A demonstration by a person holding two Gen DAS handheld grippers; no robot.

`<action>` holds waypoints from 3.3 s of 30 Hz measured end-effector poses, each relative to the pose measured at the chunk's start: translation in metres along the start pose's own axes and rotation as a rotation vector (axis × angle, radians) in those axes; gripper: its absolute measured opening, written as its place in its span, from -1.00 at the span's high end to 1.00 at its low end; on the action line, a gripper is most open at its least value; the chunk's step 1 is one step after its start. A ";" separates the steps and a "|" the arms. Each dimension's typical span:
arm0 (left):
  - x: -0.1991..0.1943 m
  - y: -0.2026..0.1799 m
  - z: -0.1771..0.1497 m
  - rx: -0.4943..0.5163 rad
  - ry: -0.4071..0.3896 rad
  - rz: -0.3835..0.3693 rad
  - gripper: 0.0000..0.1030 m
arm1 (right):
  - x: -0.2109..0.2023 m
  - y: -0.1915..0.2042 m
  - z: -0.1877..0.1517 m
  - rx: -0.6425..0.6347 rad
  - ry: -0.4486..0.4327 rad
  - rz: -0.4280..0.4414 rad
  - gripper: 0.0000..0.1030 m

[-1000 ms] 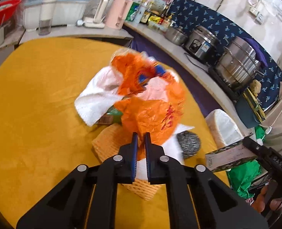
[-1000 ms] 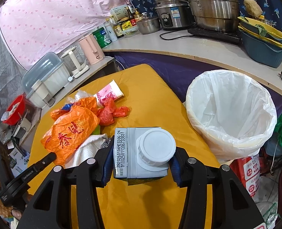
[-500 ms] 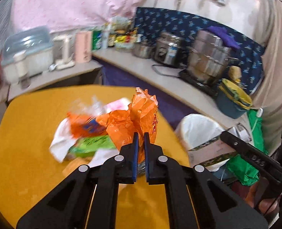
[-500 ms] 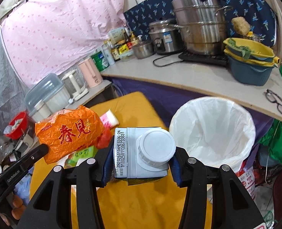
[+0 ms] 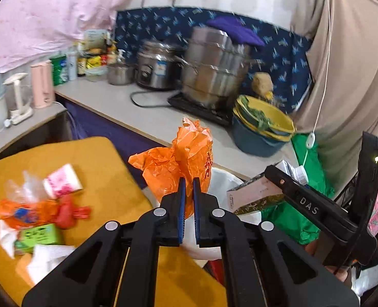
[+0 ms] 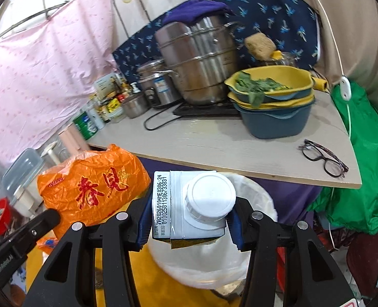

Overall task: Collect trash
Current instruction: 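Carry the orange bag with the left tool while the right tool carries the carton, both releasing into the bin, then move both open tools back over the table, then grasp the steel wool scrubber with the right tool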

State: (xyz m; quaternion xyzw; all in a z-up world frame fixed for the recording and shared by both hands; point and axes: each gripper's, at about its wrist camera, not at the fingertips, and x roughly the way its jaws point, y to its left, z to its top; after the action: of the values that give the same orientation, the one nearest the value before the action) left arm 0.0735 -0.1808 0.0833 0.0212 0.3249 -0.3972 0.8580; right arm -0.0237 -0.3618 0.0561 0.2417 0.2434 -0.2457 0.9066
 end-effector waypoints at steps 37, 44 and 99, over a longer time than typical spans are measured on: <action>-0.010 0.035 -0.040 -0.097 0.047 0.134 -0.41 | -0.009 0.037 -0.030 -0.009 0.041 0.089 -0.30; -0.039 0.073 -0.058 -0.134 0.044 0.248 -0.44 | -0.012 0.077 -0.058 -0.066 0.089 0.132 -0.30; -0.048 0.225 -0.137 -0.363 0.220 0.511 -0.74 | 0.107 0.206 -0.197 -0.286 0.431 0.241 -0.31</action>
State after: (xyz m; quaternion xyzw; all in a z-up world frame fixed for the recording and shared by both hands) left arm 0.1333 0.0448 -0.0467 -0.0086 0.4652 -0.0998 0.8795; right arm 0.1101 -0.1301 -0.0887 0.1850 0.4325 -0.0423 0.8814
